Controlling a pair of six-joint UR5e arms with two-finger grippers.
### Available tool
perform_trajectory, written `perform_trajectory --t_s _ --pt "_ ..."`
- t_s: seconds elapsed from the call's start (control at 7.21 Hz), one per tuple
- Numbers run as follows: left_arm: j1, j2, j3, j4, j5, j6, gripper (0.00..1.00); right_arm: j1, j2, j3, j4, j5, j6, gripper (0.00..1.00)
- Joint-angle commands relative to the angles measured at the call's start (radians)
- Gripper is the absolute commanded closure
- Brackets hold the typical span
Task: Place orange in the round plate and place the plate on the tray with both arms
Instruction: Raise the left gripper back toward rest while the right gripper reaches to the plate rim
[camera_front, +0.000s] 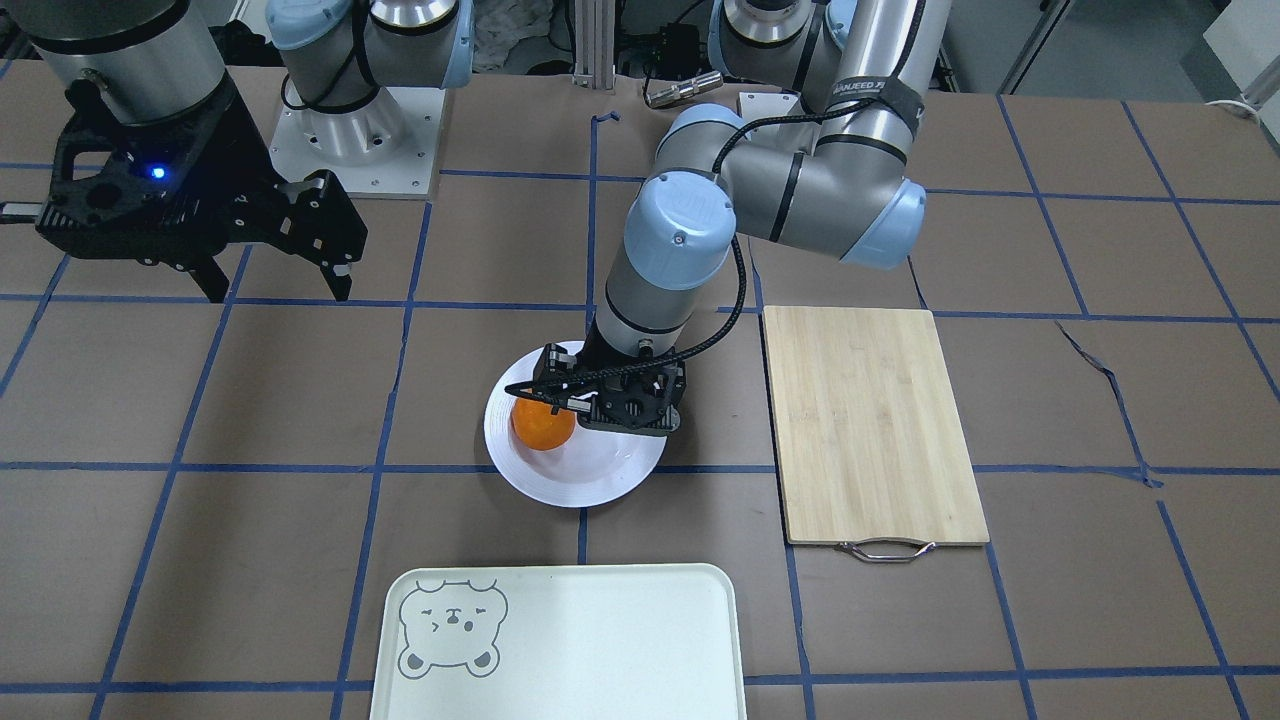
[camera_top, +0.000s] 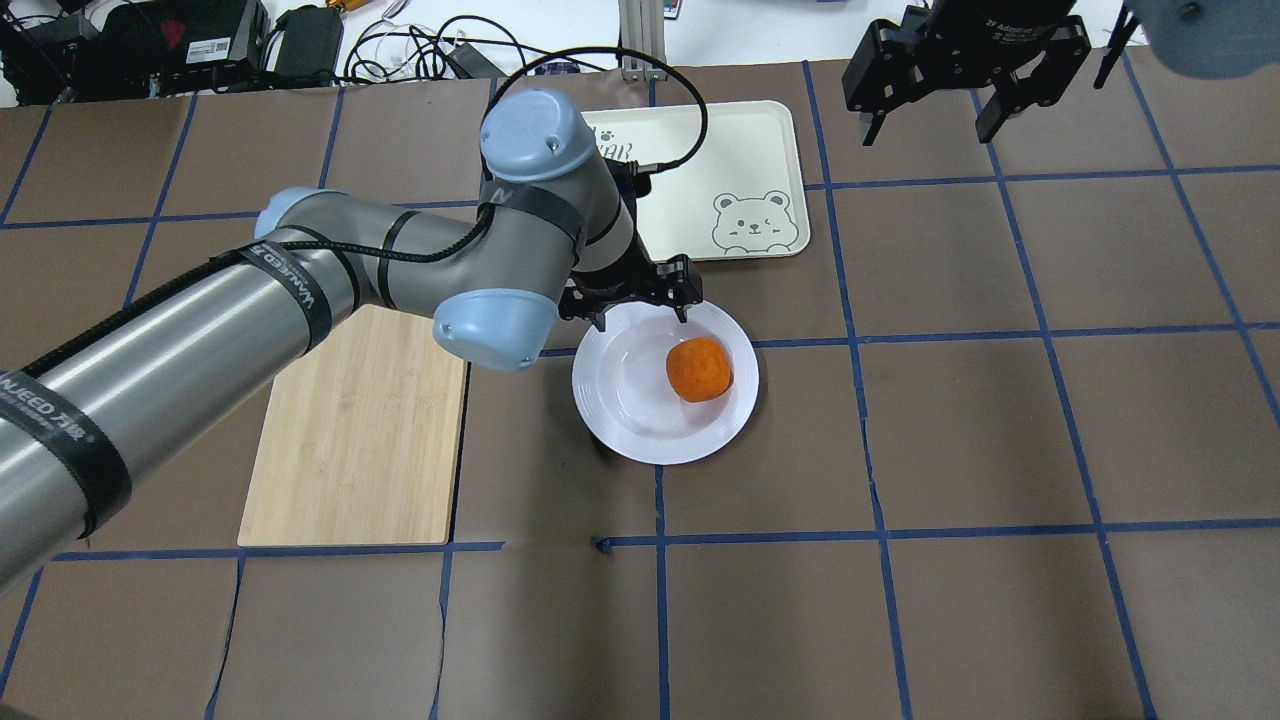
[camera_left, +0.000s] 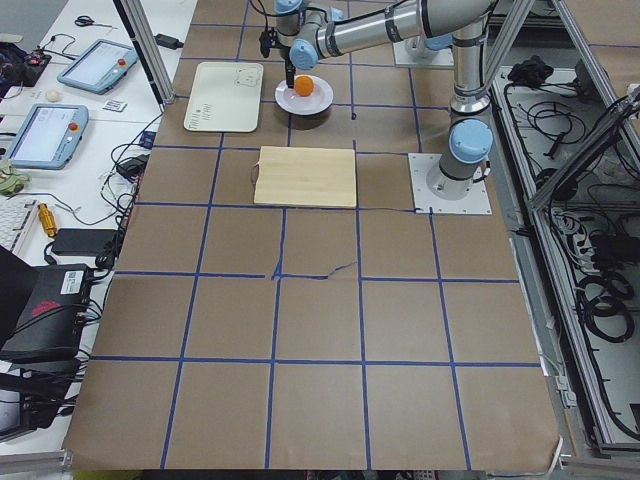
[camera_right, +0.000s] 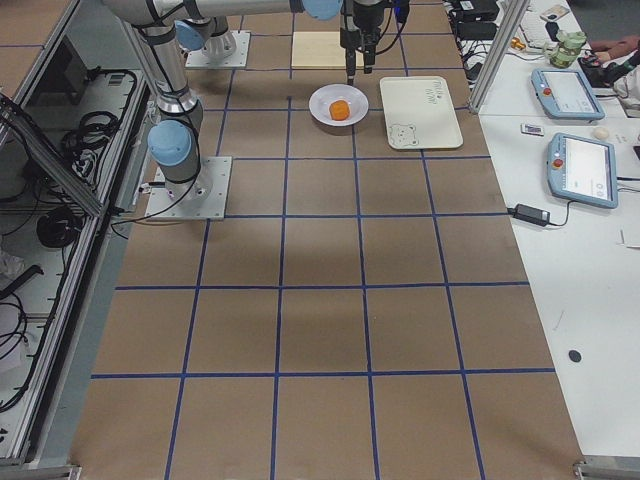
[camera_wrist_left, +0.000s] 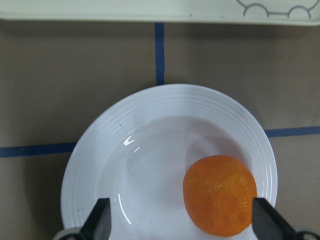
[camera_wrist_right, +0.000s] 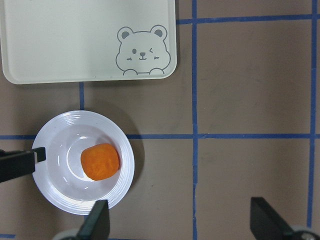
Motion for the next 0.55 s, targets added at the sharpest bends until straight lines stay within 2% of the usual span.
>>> perform_trajectory --t_s 0.0,0.14,0.42 --pt "0.123 0.095 0.096 -0.27 0.102 0.194 0.0 -0.037 0.006 0.098 -0.055 0.105 -0.005 0.0" --pt "0.178 0.151 0.114 -0.366 0.16 0.24 0.0 -0.042 0.006 0.2 -0.187 0.153 -0.006 0.0" --pt "0.258 0.238 0.107 -0.41 0.168 0.393 0.0 -0.042 0.032 0.436 -0.482 0.227 0.006 0.0"
